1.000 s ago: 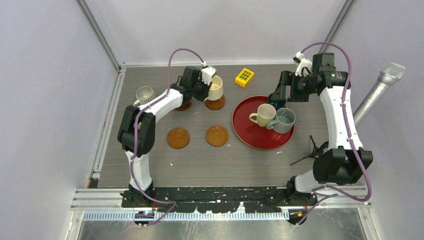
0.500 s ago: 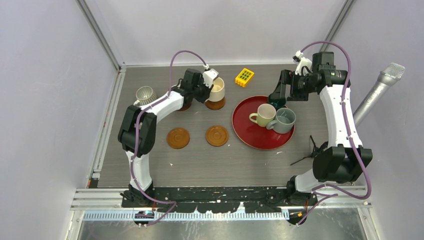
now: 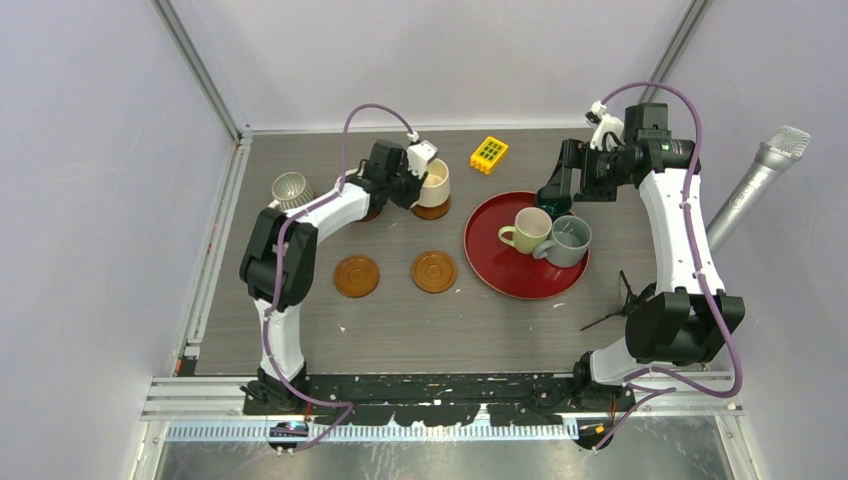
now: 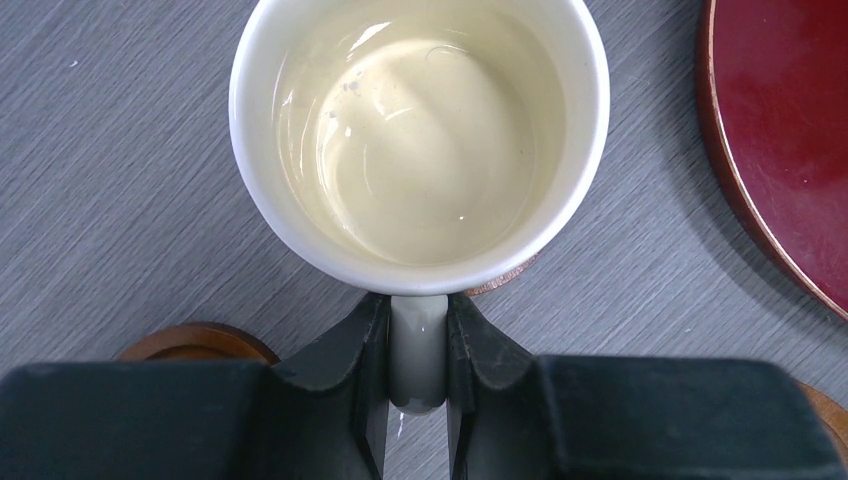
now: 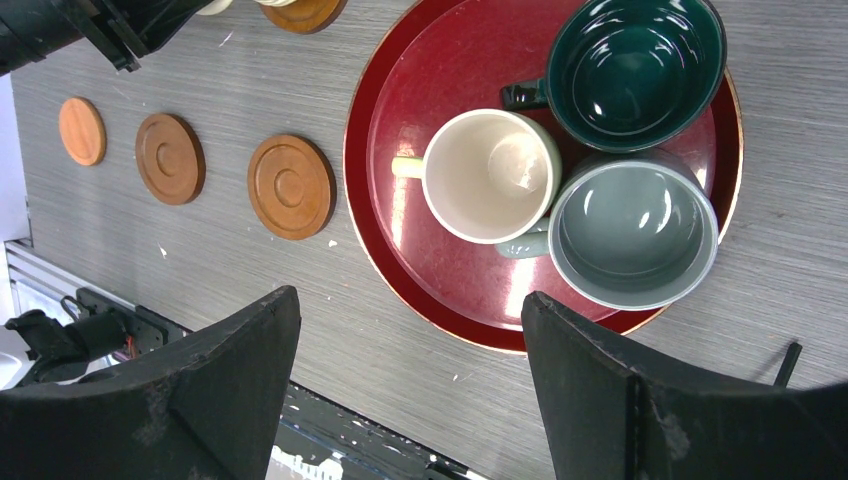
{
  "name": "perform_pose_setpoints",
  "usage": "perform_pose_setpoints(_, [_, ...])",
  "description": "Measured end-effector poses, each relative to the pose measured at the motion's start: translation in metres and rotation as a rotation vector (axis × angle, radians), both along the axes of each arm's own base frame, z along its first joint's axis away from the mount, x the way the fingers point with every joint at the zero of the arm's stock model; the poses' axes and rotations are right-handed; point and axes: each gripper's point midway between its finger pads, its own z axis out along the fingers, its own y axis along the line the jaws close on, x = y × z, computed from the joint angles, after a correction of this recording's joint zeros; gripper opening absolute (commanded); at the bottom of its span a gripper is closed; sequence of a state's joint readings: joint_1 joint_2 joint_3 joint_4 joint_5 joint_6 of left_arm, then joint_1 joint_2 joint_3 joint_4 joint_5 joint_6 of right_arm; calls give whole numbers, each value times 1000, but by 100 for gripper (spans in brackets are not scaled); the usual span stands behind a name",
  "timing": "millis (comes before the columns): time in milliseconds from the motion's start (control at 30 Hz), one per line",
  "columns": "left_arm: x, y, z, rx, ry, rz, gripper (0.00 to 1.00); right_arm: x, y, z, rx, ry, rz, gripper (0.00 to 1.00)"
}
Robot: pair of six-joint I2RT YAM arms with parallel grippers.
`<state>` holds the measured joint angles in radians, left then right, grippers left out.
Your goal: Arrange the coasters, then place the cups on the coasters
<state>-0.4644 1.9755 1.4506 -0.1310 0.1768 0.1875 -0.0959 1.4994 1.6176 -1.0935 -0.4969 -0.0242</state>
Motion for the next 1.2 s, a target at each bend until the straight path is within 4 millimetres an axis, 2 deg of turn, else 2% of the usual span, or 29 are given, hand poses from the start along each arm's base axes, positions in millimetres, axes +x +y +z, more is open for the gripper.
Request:
perform_pose_setpoints(400, [-2,1,-6,1,21,7,0,0,0,-1,0,1,0,86])
perform_pose_setpoints(667, [-5,1,-23,20,56,2,0,2,0,-4,0,12,0,86])
perform_pose_setpoints(1000, [-5,1,-23,21,54,-1,0,2,0,-4,0,13,0,86])
perform_pose_setpoints(1067, [-5,1,-23,20,55,-1,4,2,0,-4,0,13,0,86])
perform_pose_setpoints(1133, [-5,1,-23,20,56,-2,14,2,0,-4,0,12,0,86])
perform_pose_setpoints(1200, [-5,1,-24,20,58,-3,18,2,0,-4,0,12,0,86])
